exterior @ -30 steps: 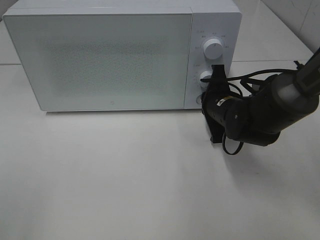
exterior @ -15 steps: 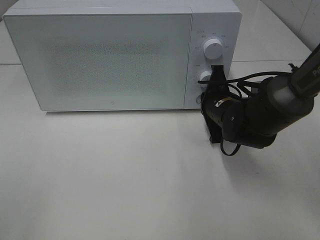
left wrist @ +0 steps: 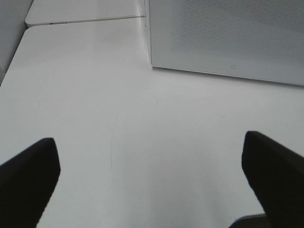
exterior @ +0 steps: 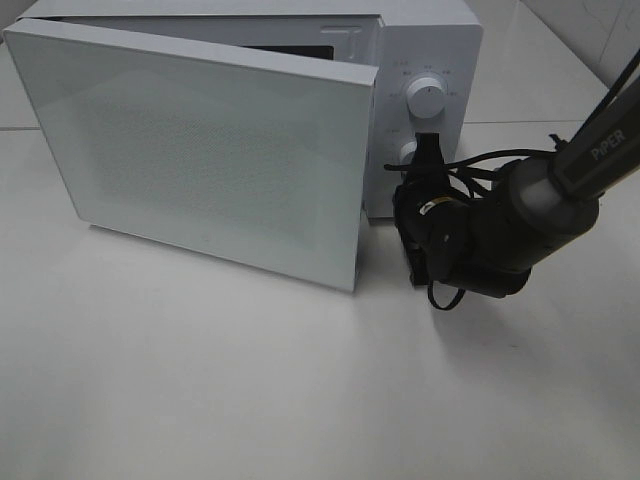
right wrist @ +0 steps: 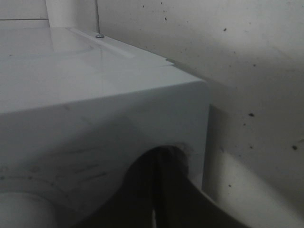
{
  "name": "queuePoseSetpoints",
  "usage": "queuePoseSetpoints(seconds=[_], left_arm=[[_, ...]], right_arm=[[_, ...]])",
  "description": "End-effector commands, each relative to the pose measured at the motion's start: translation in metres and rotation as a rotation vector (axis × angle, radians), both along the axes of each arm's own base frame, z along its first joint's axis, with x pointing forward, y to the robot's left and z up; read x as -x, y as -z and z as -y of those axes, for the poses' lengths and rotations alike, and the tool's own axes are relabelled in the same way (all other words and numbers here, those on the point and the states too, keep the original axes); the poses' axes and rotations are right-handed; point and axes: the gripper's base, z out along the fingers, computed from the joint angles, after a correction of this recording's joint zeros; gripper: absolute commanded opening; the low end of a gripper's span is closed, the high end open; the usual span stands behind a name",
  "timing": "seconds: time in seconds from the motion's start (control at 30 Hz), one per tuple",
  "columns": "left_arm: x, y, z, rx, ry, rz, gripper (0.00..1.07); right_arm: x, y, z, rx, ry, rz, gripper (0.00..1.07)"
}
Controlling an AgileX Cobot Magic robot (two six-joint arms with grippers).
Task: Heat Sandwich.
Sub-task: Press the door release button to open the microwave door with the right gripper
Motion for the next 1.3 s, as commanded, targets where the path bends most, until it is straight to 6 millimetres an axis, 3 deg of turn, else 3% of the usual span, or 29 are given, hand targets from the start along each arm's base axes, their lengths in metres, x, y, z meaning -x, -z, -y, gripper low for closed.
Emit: queuePoseSetpoints(seconds=[0.03,0.73,1.3], left_arm=[[0.003,0.000,0.001,0.009,0.008,0.034,1.01],[0.003,0.000,0.001,0.009,0.008,0.034,1.01],[0.003,0.000,0.001,0.009,0.008,0.034,1.01]], right_arm=[[-0.027,-0.036,0.008,0.020,0.056,0.286,0.01],[-0.026,-0.030,0.004,0.023,0.014,0.216,0.01],[-0.016,-0.031,-0.001,0.030,-0.082,0.031,0.02]])
